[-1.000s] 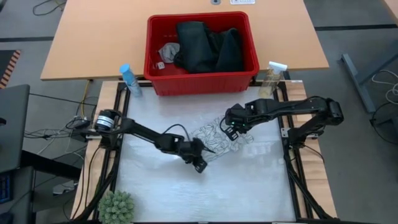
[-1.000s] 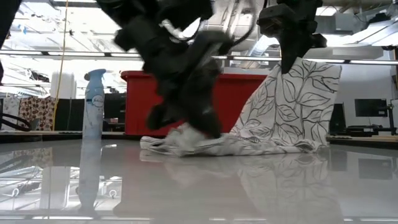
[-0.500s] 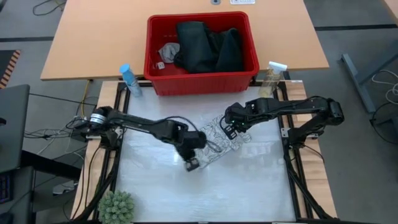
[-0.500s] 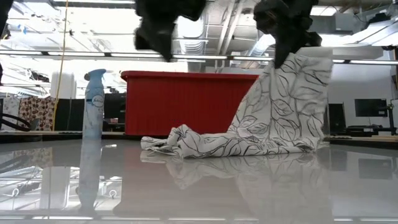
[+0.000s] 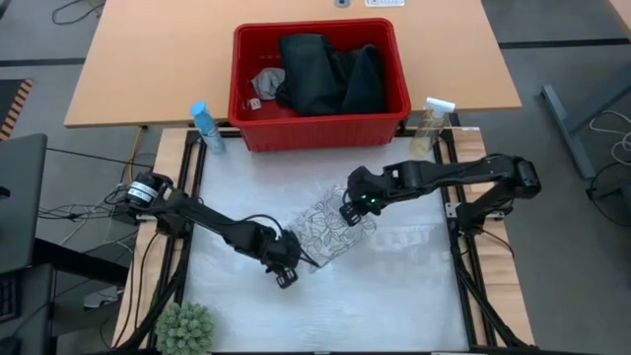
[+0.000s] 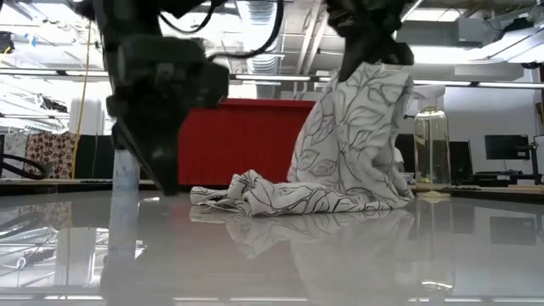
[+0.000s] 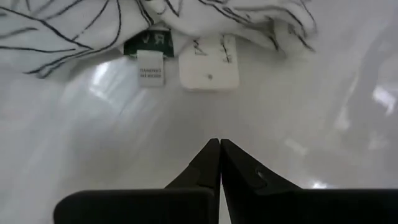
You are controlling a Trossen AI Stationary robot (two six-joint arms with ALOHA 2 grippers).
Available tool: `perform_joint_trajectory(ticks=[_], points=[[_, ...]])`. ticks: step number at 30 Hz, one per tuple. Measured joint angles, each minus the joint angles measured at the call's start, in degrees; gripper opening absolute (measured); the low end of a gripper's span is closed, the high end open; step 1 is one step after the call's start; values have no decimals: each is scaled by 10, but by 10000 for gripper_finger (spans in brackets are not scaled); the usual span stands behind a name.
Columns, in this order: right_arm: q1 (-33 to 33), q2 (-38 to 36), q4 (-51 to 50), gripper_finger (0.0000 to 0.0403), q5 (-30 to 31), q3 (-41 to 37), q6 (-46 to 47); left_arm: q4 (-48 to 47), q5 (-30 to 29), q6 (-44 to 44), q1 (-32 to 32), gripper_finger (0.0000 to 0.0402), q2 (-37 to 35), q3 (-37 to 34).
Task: Fold laundry
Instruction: Fold the white-patterned shirt
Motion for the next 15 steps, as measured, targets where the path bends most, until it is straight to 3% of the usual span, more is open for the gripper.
perform_joint_trajectory(ticks=[5,15], points=[[-1,51,59,33,-21,0,-8,86,16,-39,-2,0,0,-39],[-1,120,166,33,-75,0,-29,105,-7,-40,-4,0,0,-39]])
